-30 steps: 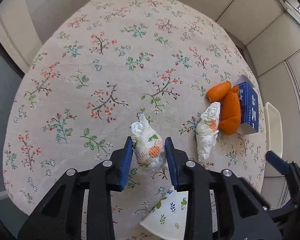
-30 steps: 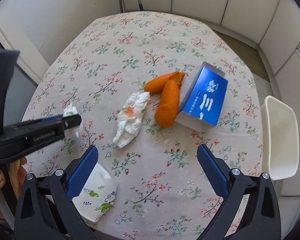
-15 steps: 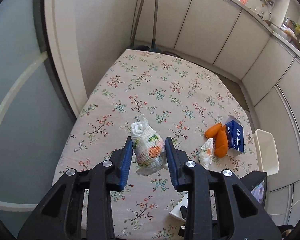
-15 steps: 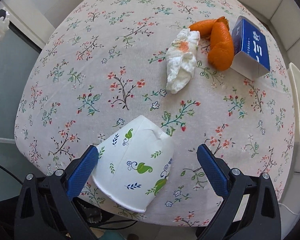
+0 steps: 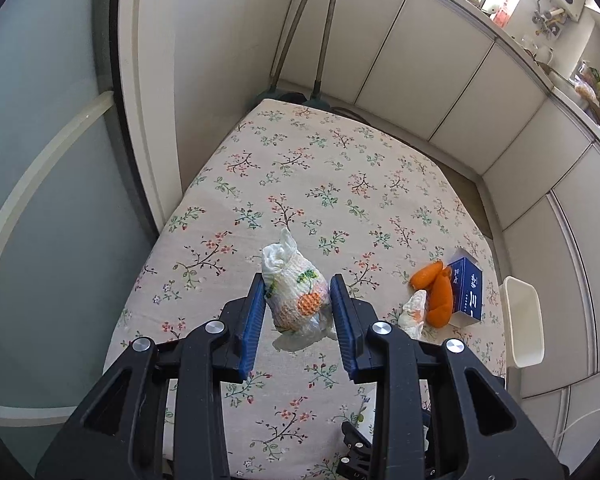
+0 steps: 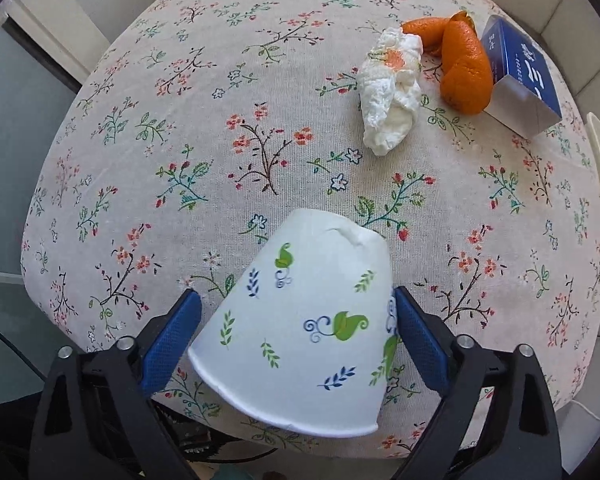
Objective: Collect trash
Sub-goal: 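Carry the paper cup into the white bin and open the right tool while the left holds the bag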
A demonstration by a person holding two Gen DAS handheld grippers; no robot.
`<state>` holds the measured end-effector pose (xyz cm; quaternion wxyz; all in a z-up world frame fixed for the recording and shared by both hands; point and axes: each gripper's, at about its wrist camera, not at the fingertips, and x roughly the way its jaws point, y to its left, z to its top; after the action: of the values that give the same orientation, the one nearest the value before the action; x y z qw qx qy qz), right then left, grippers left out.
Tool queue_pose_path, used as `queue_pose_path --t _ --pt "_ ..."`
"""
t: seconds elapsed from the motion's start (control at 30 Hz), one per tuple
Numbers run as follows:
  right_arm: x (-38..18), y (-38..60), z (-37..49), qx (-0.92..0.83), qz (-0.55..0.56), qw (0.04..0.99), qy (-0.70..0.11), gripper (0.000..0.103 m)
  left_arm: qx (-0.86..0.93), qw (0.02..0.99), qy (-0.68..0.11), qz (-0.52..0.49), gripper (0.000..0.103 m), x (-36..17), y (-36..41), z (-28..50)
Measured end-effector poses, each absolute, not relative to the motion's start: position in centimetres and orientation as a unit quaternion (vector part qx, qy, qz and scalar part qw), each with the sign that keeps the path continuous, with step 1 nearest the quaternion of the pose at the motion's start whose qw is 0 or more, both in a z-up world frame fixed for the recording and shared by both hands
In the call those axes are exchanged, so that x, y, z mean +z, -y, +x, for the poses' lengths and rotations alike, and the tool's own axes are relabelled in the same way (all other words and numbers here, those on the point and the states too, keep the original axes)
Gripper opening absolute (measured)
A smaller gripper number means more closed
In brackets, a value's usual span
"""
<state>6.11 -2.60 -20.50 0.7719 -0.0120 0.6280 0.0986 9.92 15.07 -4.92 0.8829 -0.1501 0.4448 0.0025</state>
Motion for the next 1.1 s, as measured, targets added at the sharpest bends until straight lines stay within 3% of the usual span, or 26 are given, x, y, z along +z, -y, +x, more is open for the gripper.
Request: queue_pose_path --t 0.27,0.63,1.1 --pt "-19.7 2.3 6.7 0.126 -0.004 0.776 -0.617 0.075 0.008 0.879 -0.451 -0.154 0.031 -5.4 -15.2 10.3" --pt "-17.5 1.1 9.8 0.141 0.010 0.802 -0.580 0.075 0.020 0.878 -0.449 -0.162 0.031 -5.5 -15.8 10.5" --pt "-10.4 4.5 12.6 0.135 0.030 0.867 -0.478 0.075 0.008 0.887 -0.428 -0.175 0.031 -3.7 -14.4 12.1"
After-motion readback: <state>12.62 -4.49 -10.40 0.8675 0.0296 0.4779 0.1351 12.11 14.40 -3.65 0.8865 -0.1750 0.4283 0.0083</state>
